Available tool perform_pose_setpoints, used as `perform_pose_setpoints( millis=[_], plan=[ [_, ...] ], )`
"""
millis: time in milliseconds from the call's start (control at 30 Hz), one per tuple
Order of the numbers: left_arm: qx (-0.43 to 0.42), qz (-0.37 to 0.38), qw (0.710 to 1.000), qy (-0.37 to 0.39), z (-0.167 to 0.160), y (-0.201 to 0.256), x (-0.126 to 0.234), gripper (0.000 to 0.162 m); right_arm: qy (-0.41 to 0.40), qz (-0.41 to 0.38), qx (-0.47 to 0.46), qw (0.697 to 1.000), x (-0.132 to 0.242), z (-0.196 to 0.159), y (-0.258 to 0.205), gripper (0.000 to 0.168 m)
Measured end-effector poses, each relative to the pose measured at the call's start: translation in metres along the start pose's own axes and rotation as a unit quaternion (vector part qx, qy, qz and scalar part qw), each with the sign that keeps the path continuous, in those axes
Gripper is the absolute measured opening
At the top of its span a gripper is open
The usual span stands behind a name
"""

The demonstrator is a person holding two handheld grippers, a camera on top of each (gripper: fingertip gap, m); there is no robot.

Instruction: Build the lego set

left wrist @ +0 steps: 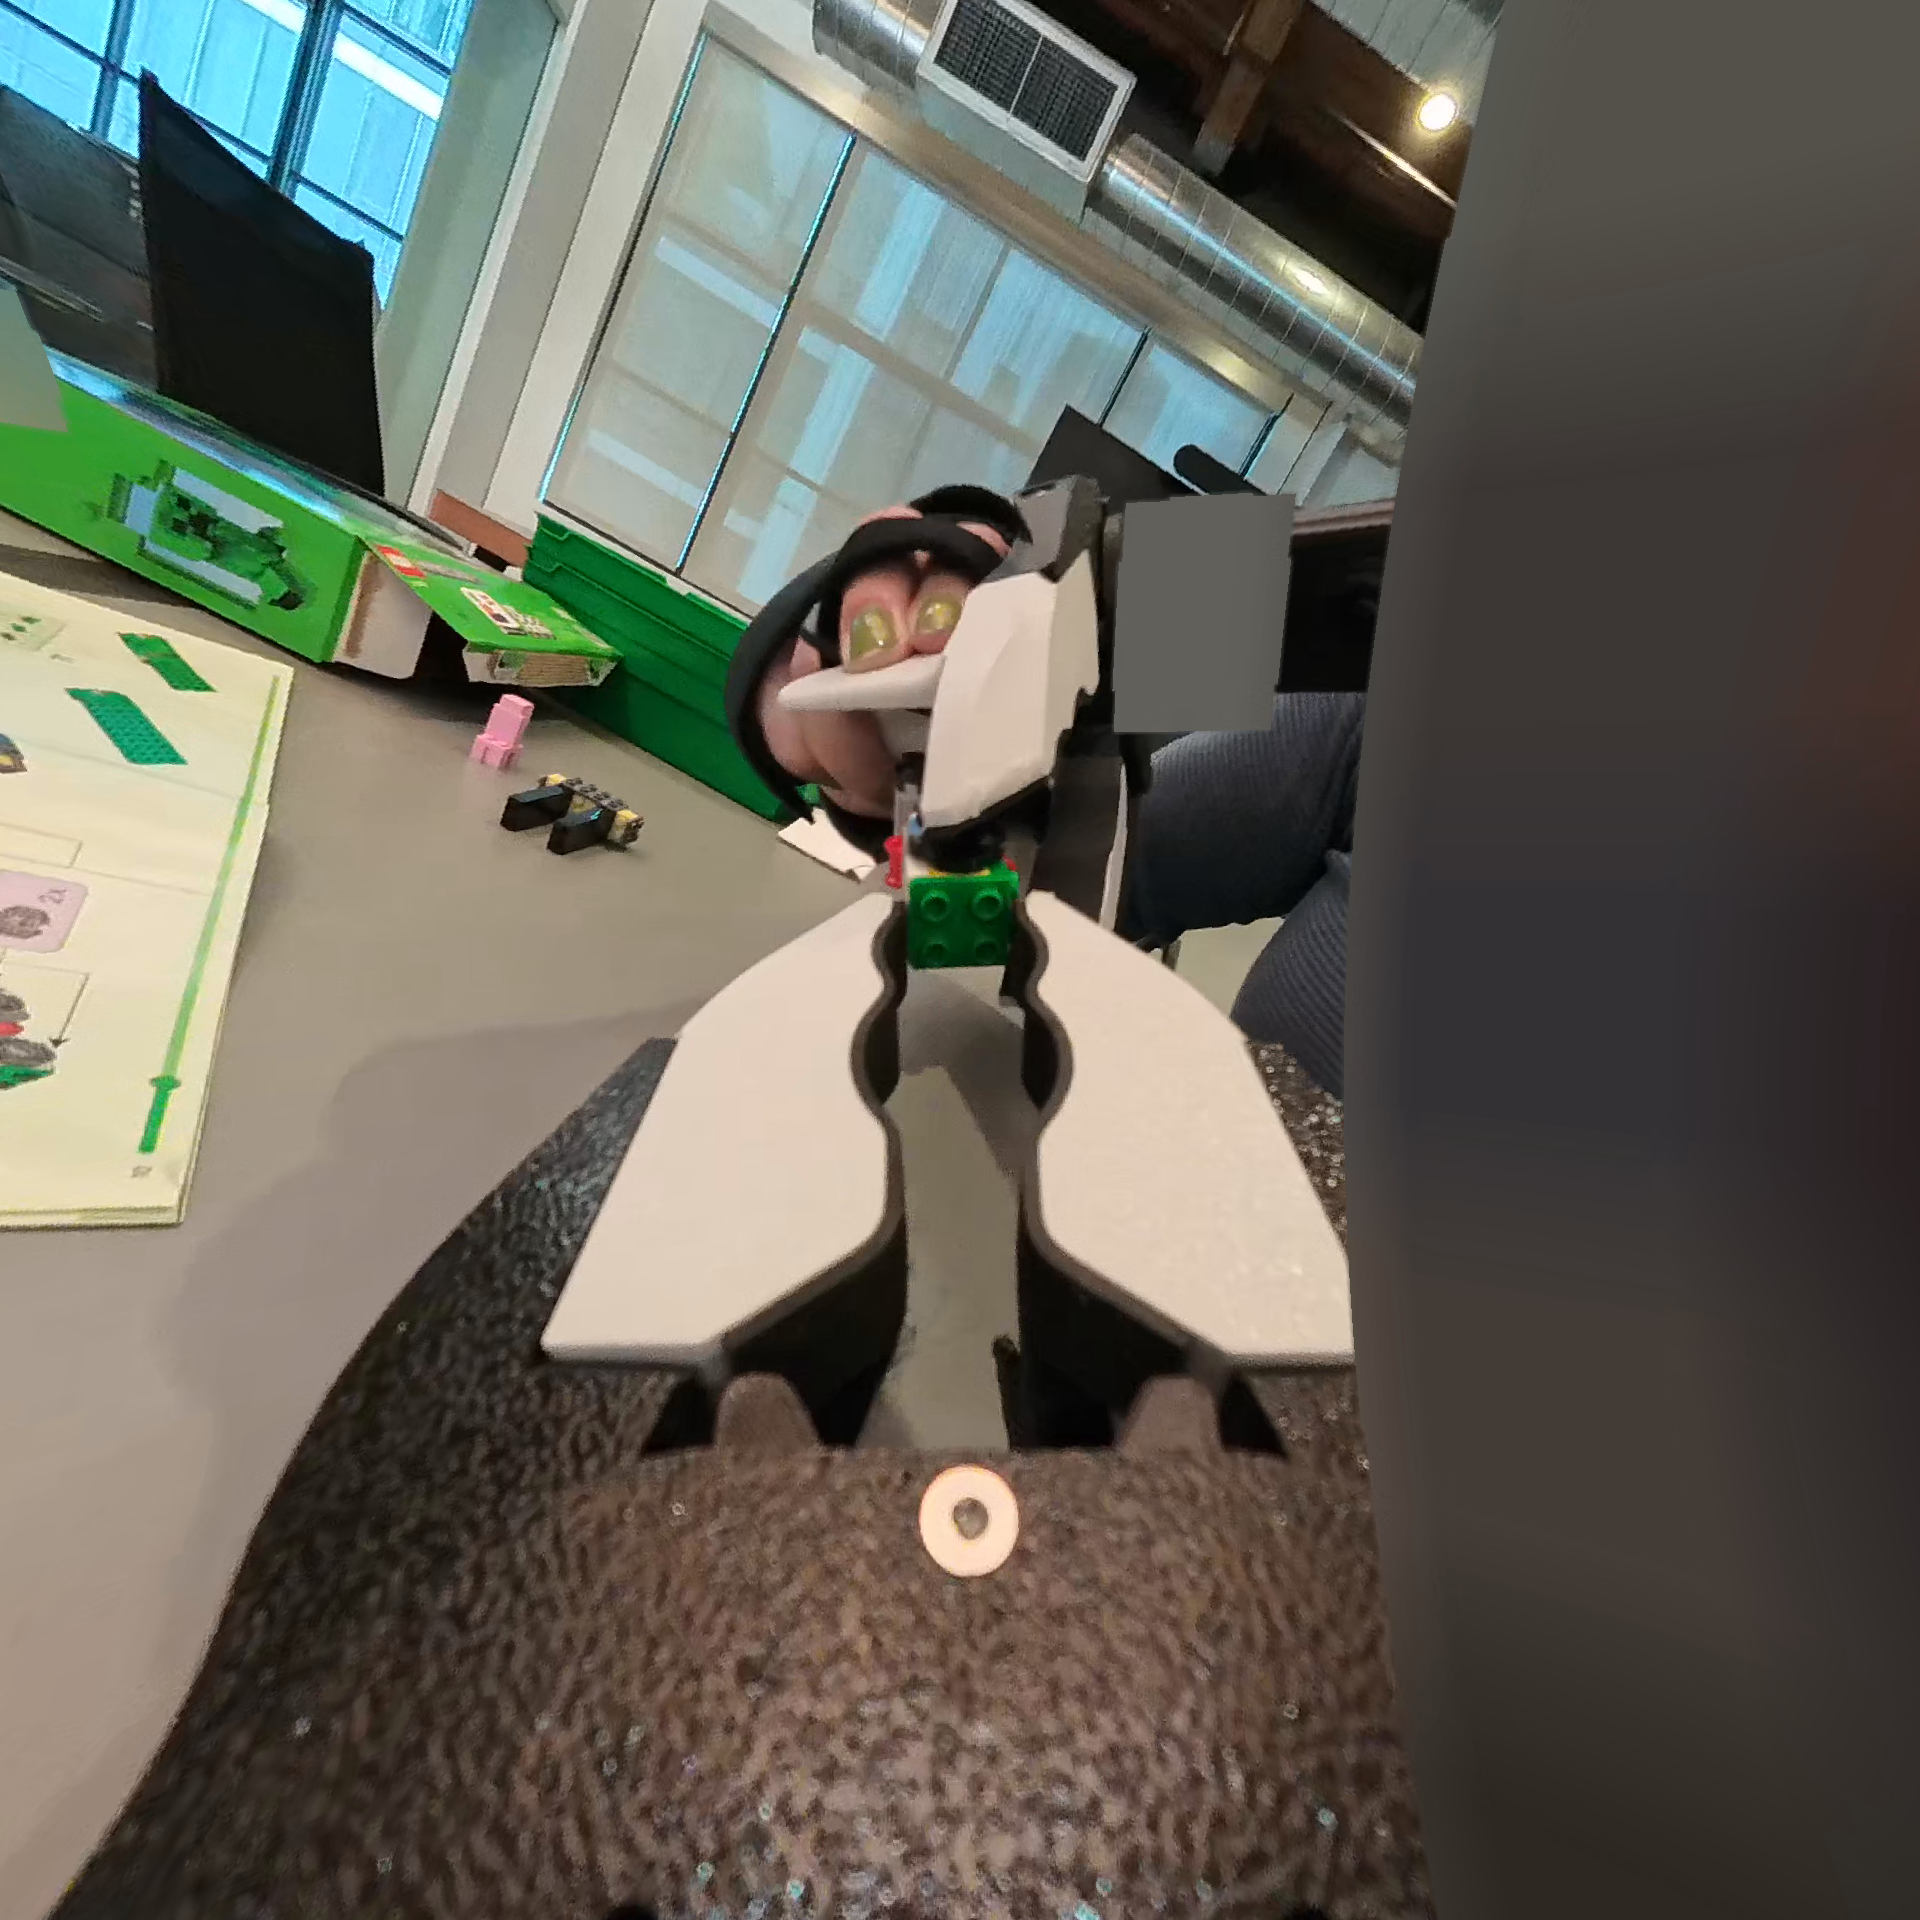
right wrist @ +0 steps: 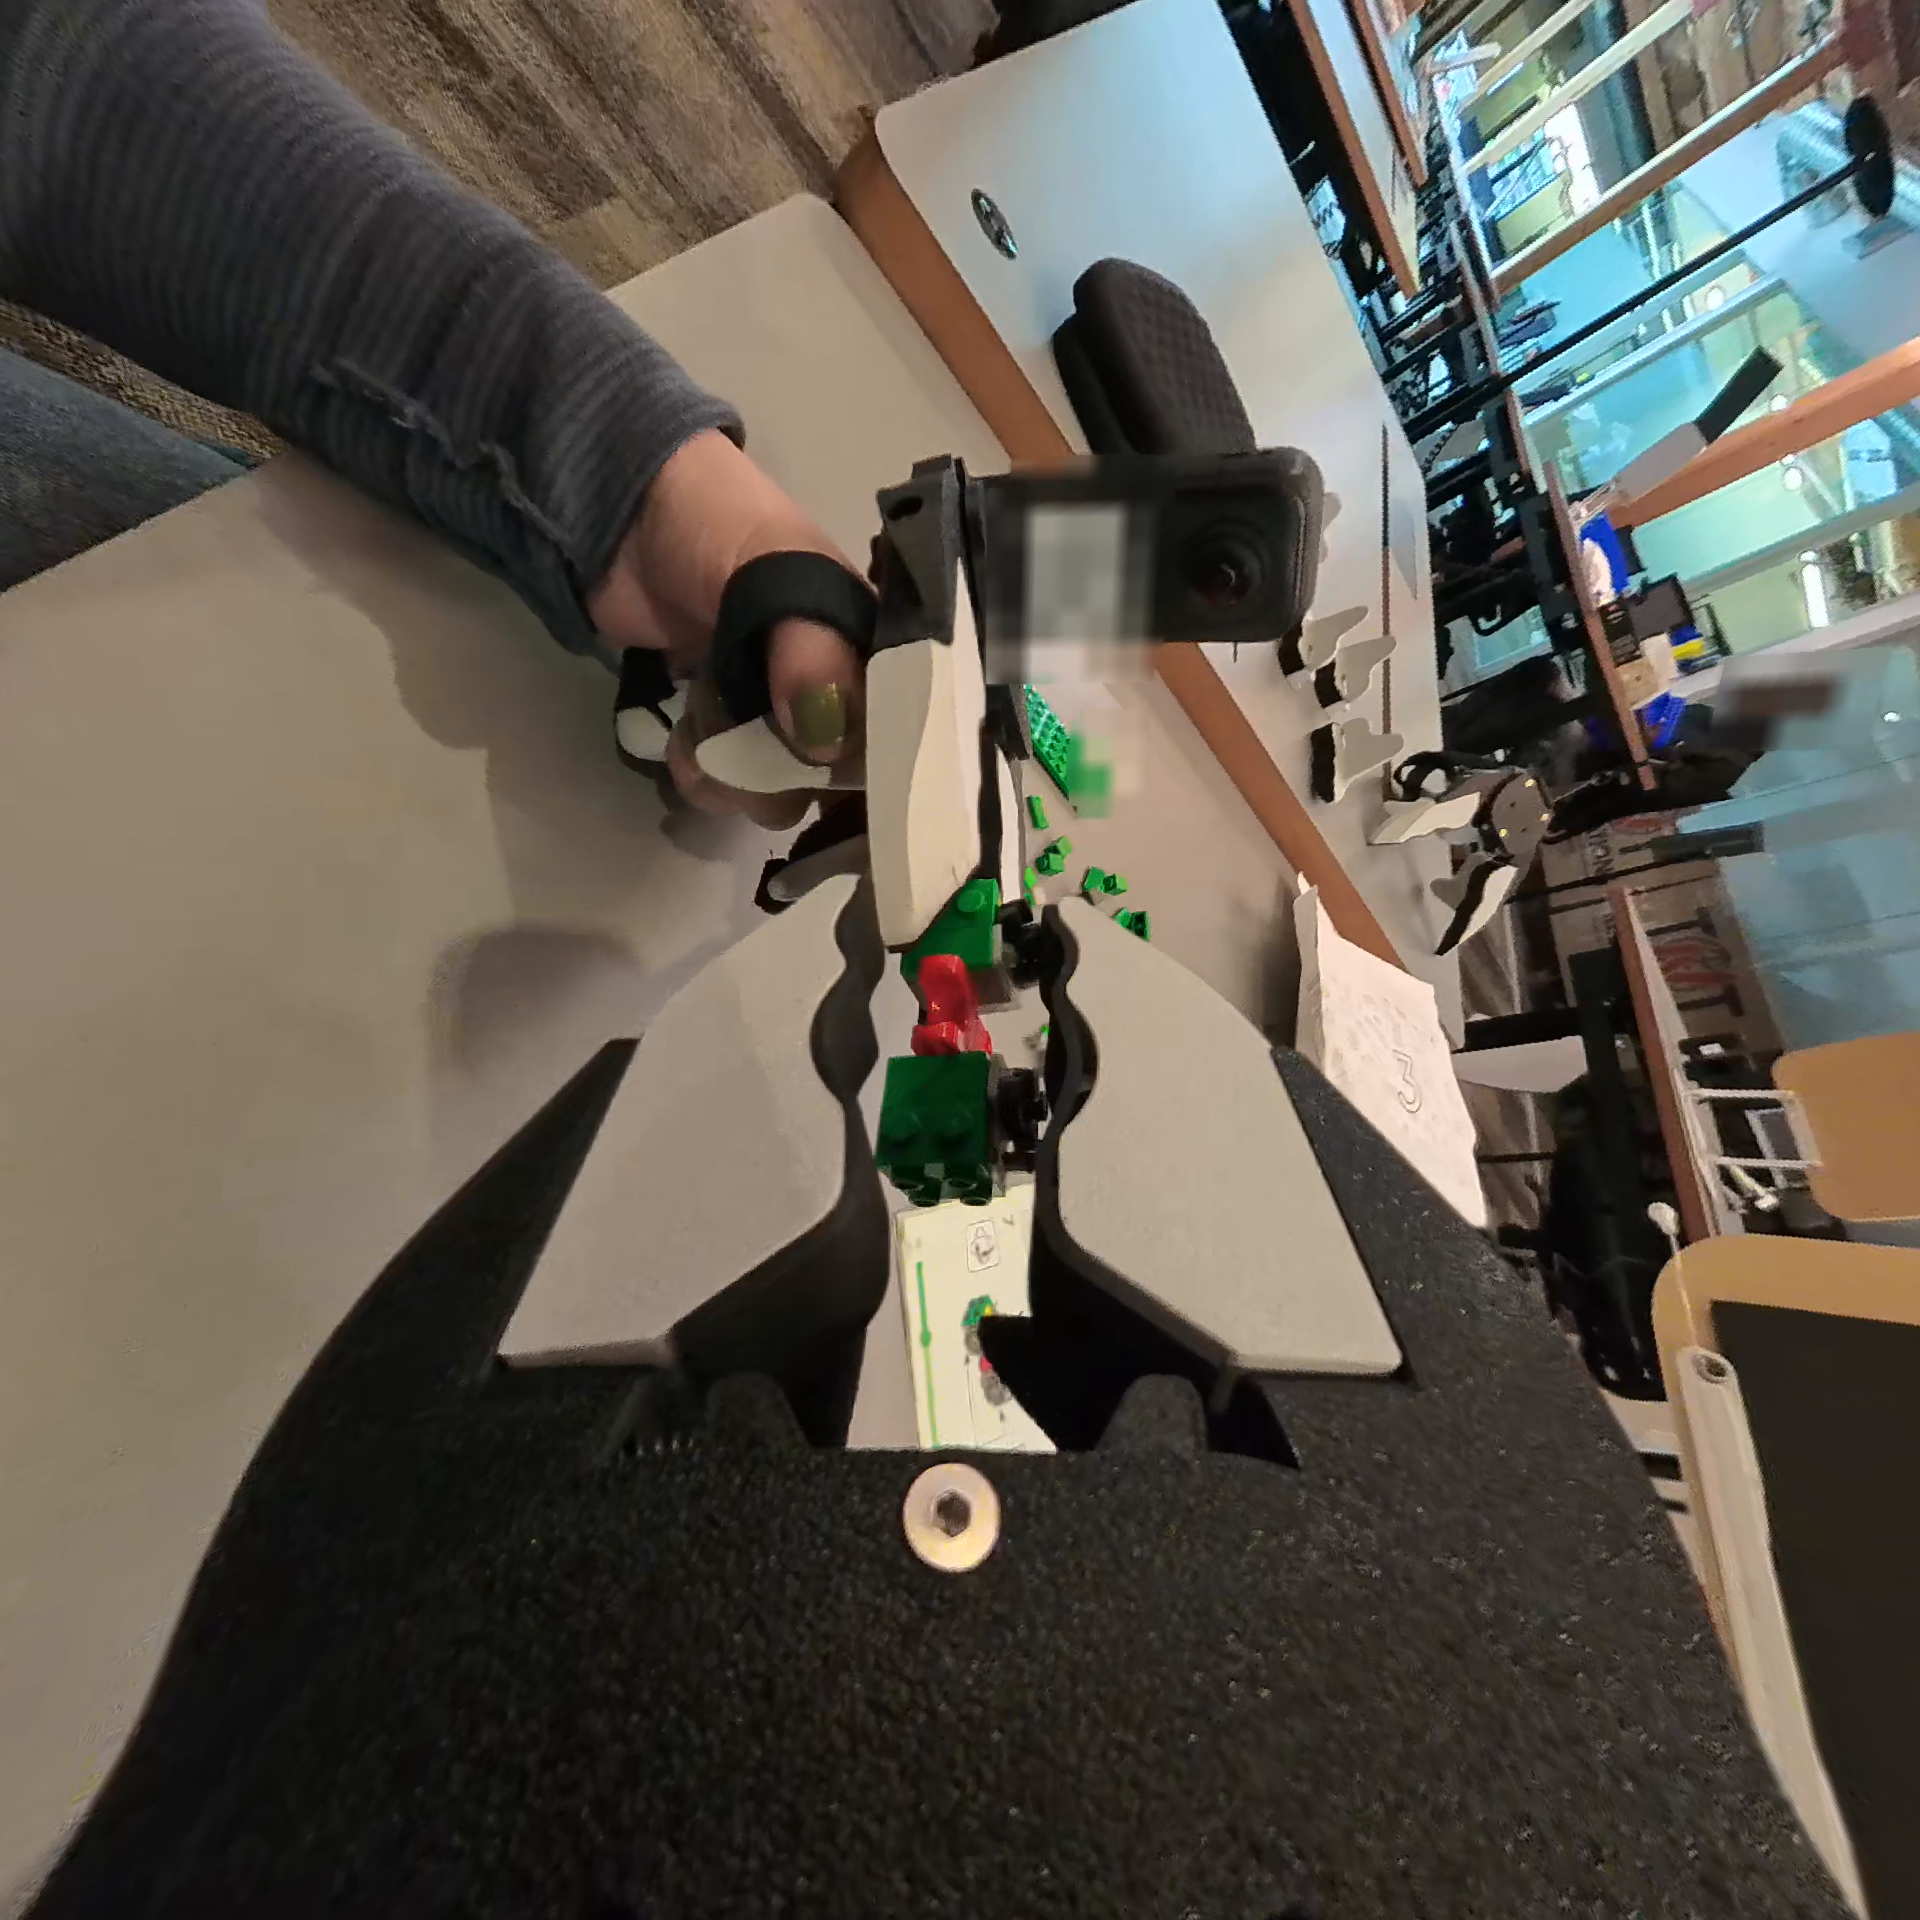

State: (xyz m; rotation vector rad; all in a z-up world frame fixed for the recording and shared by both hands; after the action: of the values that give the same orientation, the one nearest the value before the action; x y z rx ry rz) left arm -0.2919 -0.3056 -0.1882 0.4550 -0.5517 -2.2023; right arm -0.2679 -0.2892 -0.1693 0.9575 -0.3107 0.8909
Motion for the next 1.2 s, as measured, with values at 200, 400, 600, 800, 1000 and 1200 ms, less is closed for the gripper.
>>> perform_pose_setpoints(
  millis=[200,400,600,800,1000,1200],
  plan=[
    [0.011,-0.010,1.000,0.008,0.002,0.000,0.001,0.019,0.003,-0.009,0.012,1.000,0.000,0.002,0.001,0.027],
    [0.021,-0.016,1.000,0.012,0.002,0.000,0.001,0.021,0.008,-0.002,0.028,1.000,-0.001,0.004,-0.002,0.019],
    [0.015,0.002,1.000,0.002,0.000,-0.003,-0.001,0.020,0.014,0.001,0.013,1.000,-0.003,-0.001,-0.003,0.020],
    [-0.001,0.015,1.000,0.004,0.001,-0.004,0.000,0.020,0.009,-0.024,0.024,0.999,-0.003,-0.001,-0.004,0.020],
    [-0.016,0.045,0.999,-0.008,-0.002,-0.009,-0.001,0.020,-0.002,-0.035,0.026,0.999,-0.004,-0.007,-0.006,0.020],
    [-0.058,0.132,0.988,-0.063,-0.014,-0.025,-0.007,0.020,-0.053,-0.119,0.107,0.986,-0.009,-0.027,-0.019,0.019]
  ],
)
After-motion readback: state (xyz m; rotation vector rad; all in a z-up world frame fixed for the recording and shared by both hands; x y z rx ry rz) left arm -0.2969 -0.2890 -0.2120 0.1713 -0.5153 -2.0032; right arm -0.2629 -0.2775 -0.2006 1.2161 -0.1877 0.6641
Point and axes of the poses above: each gripper's, where its closed fingertips meet, x back along the fingers, z out of its top, y = z × x across the jaws, the point moved 3 cm from there along x, back along the fingers, and after that the axes turned 14 degrees about z, right-handed, at the moved point
